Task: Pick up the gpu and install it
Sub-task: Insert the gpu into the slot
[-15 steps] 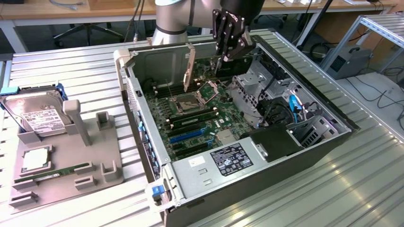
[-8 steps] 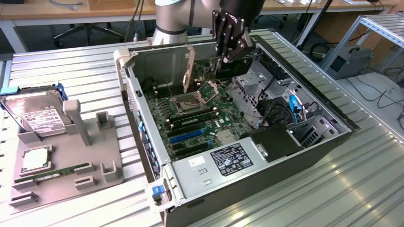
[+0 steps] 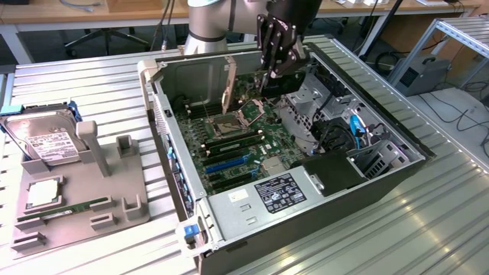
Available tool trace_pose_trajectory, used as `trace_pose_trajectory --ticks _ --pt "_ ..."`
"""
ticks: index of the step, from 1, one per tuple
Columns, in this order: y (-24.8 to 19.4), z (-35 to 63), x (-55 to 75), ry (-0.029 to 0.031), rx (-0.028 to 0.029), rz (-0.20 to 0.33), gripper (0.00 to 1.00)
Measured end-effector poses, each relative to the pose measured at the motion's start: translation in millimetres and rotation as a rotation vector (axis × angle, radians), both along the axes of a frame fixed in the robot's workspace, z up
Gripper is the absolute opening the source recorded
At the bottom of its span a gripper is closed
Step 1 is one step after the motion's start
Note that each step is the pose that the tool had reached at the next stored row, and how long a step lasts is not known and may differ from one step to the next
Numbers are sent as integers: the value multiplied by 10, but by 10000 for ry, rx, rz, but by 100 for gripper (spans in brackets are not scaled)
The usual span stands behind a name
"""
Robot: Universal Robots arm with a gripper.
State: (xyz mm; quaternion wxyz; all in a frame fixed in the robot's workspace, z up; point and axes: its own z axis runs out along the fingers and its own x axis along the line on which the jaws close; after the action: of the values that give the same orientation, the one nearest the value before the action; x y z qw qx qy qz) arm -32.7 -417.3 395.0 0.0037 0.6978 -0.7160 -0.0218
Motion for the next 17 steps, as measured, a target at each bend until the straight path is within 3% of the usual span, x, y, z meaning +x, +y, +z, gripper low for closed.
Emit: trace_pose_trajectory --ticks 17 --pt "-45 -44 -8 0 -1 43 27"
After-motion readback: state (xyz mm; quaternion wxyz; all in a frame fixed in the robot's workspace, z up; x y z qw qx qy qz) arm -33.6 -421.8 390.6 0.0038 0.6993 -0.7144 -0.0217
